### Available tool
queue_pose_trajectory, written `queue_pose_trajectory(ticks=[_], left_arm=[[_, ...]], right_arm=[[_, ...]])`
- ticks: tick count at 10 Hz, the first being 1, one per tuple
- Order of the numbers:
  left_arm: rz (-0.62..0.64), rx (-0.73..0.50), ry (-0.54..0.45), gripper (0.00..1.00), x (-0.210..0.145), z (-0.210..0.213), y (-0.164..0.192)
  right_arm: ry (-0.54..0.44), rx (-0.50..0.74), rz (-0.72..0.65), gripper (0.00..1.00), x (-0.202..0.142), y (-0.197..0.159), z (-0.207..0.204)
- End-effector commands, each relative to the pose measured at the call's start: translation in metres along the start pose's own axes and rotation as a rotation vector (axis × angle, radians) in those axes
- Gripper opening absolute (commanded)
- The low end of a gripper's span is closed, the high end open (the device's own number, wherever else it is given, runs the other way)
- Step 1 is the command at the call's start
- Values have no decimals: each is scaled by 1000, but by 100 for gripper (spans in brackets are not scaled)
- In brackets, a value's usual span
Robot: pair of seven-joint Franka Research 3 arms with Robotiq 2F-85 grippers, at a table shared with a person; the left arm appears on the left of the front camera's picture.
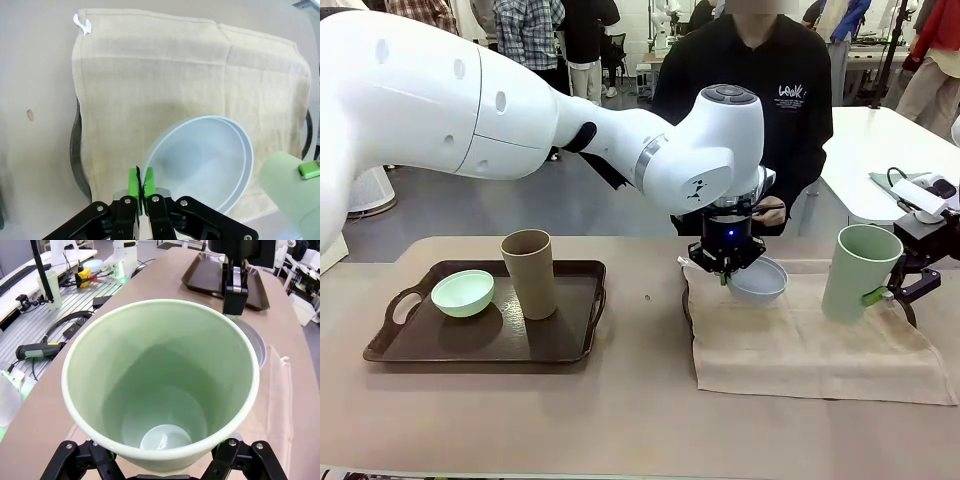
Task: Set up a tray with a mat and arrange the tableware.
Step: Place the Picnic Bowl and Reusable plastic cup back onto the Handle tray in front of the human's position.
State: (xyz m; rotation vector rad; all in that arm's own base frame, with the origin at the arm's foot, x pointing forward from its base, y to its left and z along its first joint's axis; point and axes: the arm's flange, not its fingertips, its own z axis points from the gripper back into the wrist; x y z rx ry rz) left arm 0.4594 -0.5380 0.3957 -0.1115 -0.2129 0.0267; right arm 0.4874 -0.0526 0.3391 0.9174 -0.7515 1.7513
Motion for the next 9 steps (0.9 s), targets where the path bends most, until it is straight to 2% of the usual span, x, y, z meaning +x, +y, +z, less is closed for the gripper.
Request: queue_pose_trajectory(ticks=[1, 3, 9], left_arm=[[-32, -13, 3, 4, -2, -8, -1], [-60, -26, 3, 4, -3, -19, -5], [-95, -16, 45, 4, 5, -45, -11]], right_arm=[[-6, 15, -15, 83, -5, -3, -2], [-23, 72, -28, 83, -15, -7, -12], [-42, 84, -40, 83, -43, -12, -18]])
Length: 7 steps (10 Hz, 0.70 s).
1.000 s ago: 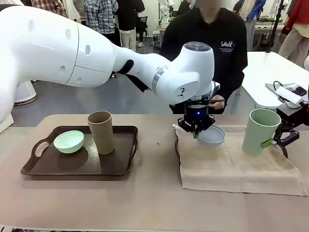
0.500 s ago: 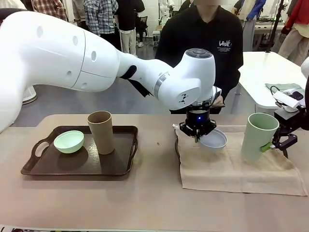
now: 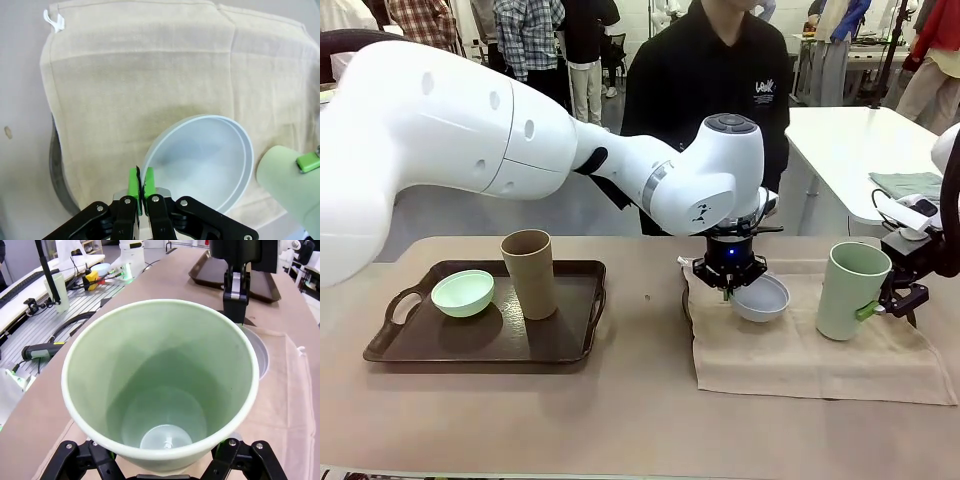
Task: Set up a tray with a mat and arrange the tableware.
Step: Place the Picnic Bowl and Reusable plastic cup back onto the Handle tray in front of the human's position.
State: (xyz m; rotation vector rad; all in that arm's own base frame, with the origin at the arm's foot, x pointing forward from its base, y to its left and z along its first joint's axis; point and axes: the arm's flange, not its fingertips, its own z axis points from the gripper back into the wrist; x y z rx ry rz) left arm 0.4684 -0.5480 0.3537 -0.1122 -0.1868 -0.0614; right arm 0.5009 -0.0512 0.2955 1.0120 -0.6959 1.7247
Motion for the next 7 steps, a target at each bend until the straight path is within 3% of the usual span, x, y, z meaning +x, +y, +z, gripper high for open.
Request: queue_pose_trajectory(ticks=[1, 2, 3, 4, 5, 7], left_arm=[[-16, -7, 24, 4, 5, -6, -6], [-17, -13, 36, 31, 6, -8, -4], [-21, -12, 42, 64, 6, -9, -5], [-21, -12, 49, 91, 5, -8, -4], [-17, -4, 65, 100, 4, -7, -2], [-19, 10, 97, 100, 2, -3, 4]], right_arm=[[0, 20, 11, 83, -7, -2, 3], [-4, 23, 12, 100, -9, -3, 2], [10, 28, 14, 100, -8, -2, 3], [57, 19, 2, 100, -4, 0, 6], [164, -7, -57, 97, -2, 2, 12], [265, -26, -127, 97, 0, 13, 28]])
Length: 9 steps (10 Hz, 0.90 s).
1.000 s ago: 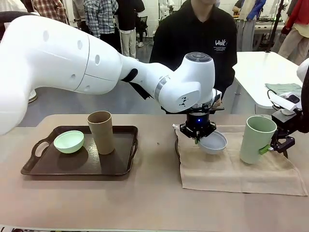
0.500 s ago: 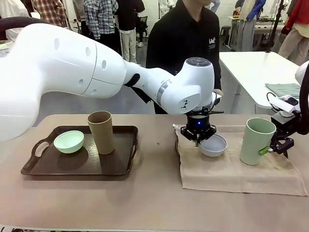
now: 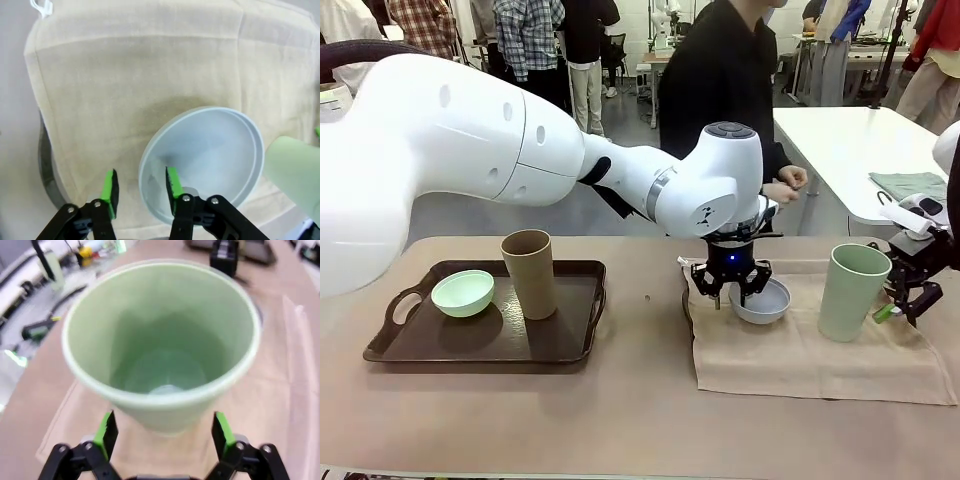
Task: Set up a tray with a mat and arrange the tableware.
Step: Place the Picnic Bowl and Reusable plastic cup back onto the Handle tray in front of the human's position.
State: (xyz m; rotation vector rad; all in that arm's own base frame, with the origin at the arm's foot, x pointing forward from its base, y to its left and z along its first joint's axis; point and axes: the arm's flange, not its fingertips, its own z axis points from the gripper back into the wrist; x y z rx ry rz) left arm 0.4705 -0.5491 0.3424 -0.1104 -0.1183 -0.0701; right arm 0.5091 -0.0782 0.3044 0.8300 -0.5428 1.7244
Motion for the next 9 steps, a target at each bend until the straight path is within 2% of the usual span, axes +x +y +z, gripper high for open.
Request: queue_pose_trajectory(ticks=[1, 3, 4, 5, 8, 9], left_arm=[[-4, 12, 42, 54, -1, 12, 10], [-8, -21, 46, 74, -7, 22, 21], [-19, -29, 39, 74, -14, 32, 28], [-31, -49, 11, 74, -24, 51, 40], [-114, -54, -99, 74, -55, 121, 76], [-160, -34, -131, 74, -64, 147, 95]], right_arm=[[81, -10, -73, 97, 2, 19, 10], [86, -37, -116, 97, -1, 33, 27], [107, -46, -181, 97, 6, 41, 34], [163, -58, -307, 97, 23, 48, 47], [335, -29, -597, 97, 88, 56, 90], [371, -61, -729, 97, 110, 58, 108]])
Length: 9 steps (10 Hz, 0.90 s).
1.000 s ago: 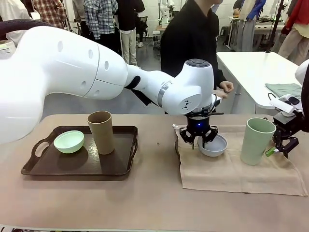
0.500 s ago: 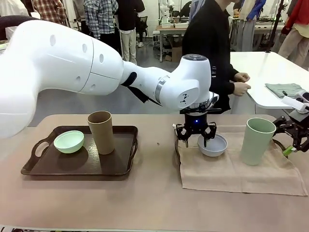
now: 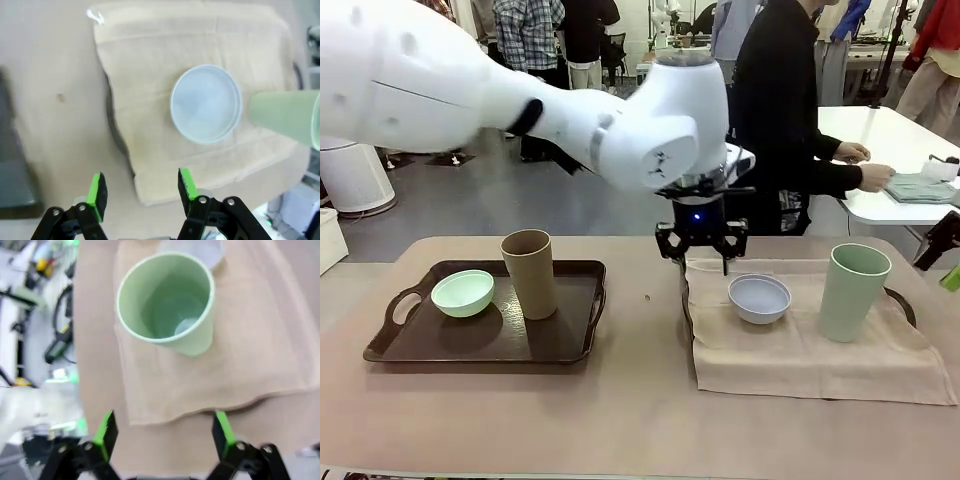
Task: Set up a tray with a mat and arrange the tableware.
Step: Place the Picnic Bowl and Reusable plastic cup back onto the Handle tray in front of the human's position.
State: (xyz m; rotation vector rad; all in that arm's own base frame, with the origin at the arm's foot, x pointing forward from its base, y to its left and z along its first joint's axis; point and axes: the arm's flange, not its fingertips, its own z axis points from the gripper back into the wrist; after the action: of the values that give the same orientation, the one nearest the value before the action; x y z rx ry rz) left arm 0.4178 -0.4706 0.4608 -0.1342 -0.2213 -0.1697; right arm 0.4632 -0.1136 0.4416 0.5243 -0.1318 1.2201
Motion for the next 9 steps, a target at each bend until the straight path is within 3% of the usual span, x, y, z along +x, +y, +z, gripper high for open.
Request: queue_pose_trajectory(ticks=[1, 4, 6, 7, 8, 9], left_arm=[[-96, 5, -45, 74, -29, 42, 46], [-107, 71, -96, 74, -44, 105, 97], [-112, 148, -119, 74, -49, 149, 116], [-104, 194, -121, 74, -50, 164, 120], [-100, 127, -124, 74, -42, 139, 108], [-100, 127, -124, 74, -42, 139, 108]], right_arm=[[98, 45, -213, 97, 29, 21, 33], [292, -122, -477, 97, 73, 79, 99], [343, -256, -637, 97, 104, 113, 121], [376, -311, -660, 97, 111, 122, 113], [284, -234, -559, 97, 90, 110, 127], [284, -234, -559, 97, 90, 110, 127]])
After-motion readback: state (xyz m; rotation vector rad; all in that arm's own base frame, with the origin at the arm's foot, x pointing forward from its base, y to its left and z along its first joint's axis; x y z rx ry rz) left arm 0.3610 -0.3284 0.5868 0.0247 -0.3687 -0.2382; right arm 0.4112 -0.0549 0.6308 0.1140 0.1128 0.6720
